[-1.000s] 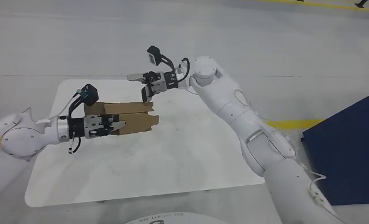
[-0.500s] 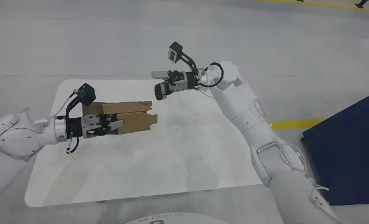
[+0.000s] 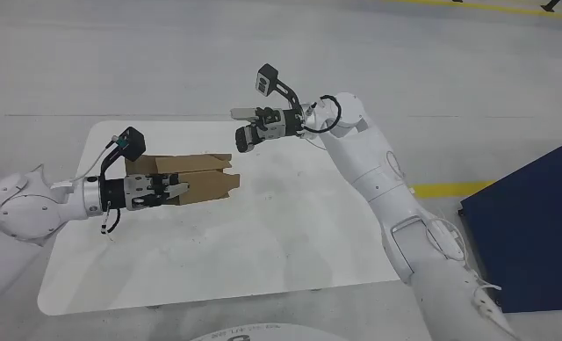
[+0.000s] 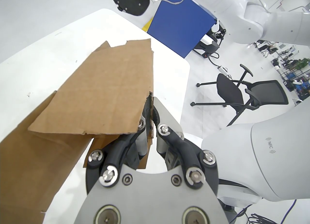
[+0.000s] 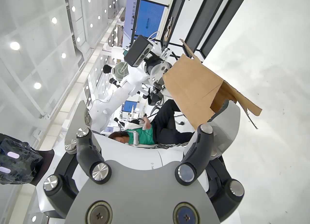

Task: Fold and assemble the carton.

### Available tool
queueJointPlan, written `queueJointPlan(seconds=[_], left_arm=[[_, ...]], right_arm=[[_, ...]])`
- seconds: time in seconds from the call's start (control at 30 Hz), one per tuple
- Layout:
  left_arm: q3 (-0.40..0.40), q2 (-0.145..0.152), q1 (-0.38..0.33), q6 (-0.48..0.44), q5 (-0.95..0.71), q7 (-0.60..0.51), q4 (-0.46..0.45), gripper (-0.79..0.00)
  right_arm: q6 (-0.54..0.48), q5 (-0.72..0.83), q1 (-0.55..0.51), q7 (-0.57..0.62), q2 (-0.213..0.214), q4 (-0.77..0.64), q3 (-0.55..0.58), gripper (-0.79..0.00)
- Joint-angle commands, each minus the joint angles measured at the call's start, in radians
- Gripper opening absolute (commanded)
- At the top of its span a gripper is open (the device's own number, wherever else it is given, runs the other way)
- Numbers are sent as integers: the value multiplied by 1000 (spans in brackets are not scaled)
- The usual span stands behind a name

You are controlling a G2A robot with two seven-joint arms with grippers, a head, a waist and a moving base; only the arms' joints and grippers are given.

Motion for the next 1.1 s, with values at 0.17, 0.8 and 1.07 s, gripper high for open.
queueJointPlan(seconds=[0.17,0.8,1.07], left_arm=[[-34,-7,11,-19,-134,91,47,-785],[-50,-33,-87,7,-1053,-499,245,-785],[-173,-51,-59,167,-1221,-660,251,-785]], right_arm=[[0,0,0,0,0,0,0,0],[170,-138,42,-72,-4,27,-34,0],[186,-219,71,-103,-18,37,-86,0]])
